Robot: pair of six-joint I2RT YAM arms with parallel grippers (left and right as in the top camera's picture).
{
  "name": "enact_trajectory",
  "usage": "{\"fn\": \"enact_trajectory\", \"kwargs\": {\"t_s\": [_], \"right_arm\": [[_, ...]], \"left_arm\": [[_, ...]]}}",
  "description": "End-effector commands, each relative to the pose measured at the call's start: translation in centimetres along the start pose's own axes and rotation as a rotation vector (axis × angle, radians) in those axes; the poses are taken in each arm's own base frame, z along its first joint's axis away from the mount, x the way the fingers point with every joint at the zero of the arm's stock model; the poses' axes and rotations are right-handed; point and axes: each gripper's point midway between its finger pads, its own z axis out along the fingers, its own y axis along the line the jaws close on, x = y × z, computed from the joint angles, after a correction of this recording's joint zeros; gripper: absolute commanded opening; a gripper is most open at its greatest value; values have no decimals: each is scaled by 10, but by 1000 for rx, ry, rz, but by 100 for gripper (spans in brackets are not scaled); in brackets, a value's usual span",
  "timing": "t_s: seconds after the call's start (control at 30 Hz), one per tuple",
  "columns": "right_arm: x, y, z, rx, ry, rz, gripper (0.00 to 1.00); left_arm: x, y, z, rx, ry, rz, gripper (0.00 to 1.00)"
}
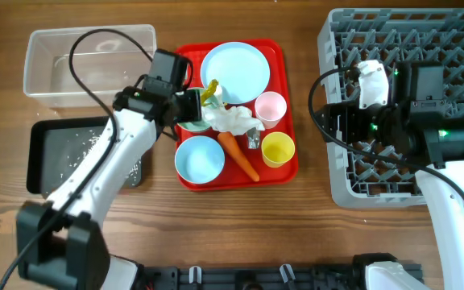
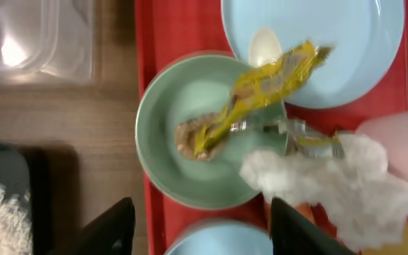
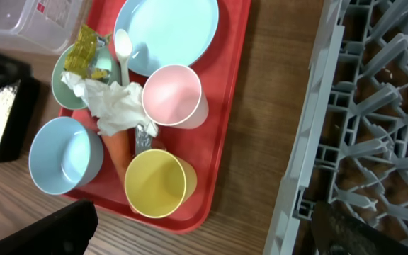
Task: Sort waste into correct bins and load items into the dishwasher rack
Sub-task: 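Set the empty light blue bowl back on the red tray, then grasp the yellow wrapper with the left gripper and drop it in the clear bin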
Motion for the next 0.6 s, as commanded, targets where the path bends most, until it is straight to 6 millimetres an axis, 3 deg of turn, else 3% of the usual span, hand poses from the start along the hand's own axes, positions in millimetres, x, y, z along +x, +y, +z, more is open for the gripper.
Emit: {"fn": "enact_trajectory", "kwargs": {"t_s": [0.0,0.2,0.33,0.4,0.47,0.57], "right_arm": [[-6,0,-2,5,-9,-25,100],[-7,0,-1,6,-15,-27,100],[-9,0,-2,6,-23,-30,100],[-9,0,-2,7,-22,-29,100],[-8,0,0,6,-18,-28,100],[-7,-1,1,6,-15,-27,100]], "left_arm": [[-10,-1,26,-8,-14,25,62],[-17,-28,59,78,-41,99,65],[-14,-30,83,76,-29,102,62],[-12,-29,88,74,-26,102,44],[-13,-30,88,76,-30,102,8],[-21,-33,79,87,-58,98,4]]}}
